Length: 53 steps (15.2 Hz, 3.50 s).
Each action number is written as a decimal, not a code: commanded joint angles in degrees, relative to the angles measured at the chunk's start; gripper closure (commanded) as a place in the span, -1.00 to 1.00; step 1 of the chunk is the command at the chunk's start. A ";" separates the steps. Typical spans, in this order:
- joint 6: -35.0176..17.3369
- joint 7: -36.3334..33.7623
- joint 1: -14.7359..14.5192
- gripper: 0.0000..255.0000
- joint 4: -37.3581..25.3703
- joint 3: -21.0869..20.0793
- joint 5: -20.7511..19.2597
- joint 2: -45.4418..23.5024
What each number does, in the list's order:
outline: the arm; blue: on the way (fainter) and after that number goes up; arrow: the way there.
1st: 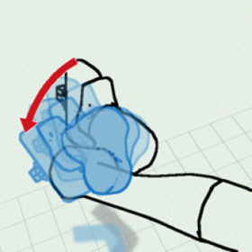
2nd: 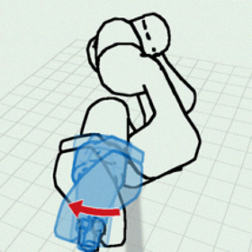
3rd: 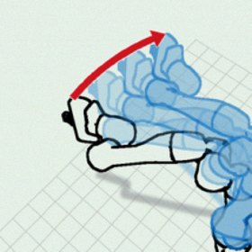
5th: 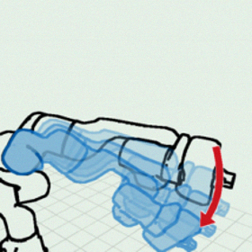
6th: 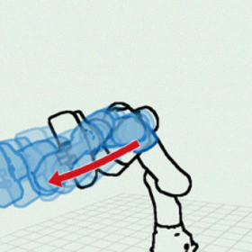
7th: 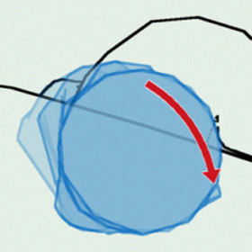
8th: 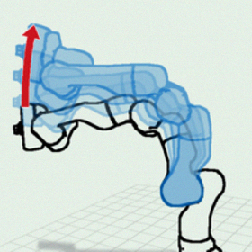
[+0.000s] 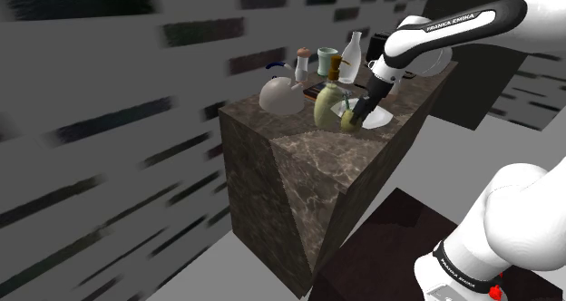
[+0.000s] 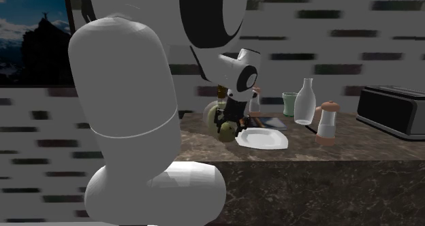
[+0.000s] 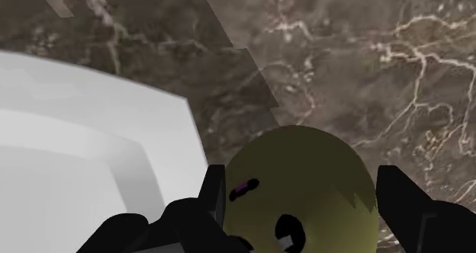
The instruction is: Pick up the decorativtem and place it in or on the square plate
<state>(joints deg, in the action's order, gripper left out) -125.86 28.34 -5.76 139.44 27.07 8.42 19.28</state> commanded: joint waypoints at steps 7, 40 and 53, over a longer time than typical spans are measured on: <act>6.30 -2.35 0.55 1.00 -4.12 -1.11 -1.49 2.56; 15.83 13.58 -0.07 -1.00 -28.47 8.64 7.40 -28.99; 15.85 13.58 -0.07 1.00 -28.47 8.64 7.39 -28.98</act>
<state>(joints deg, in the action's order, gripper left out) -110.03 41.92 -5.85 110.91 35.69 15.84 -9.67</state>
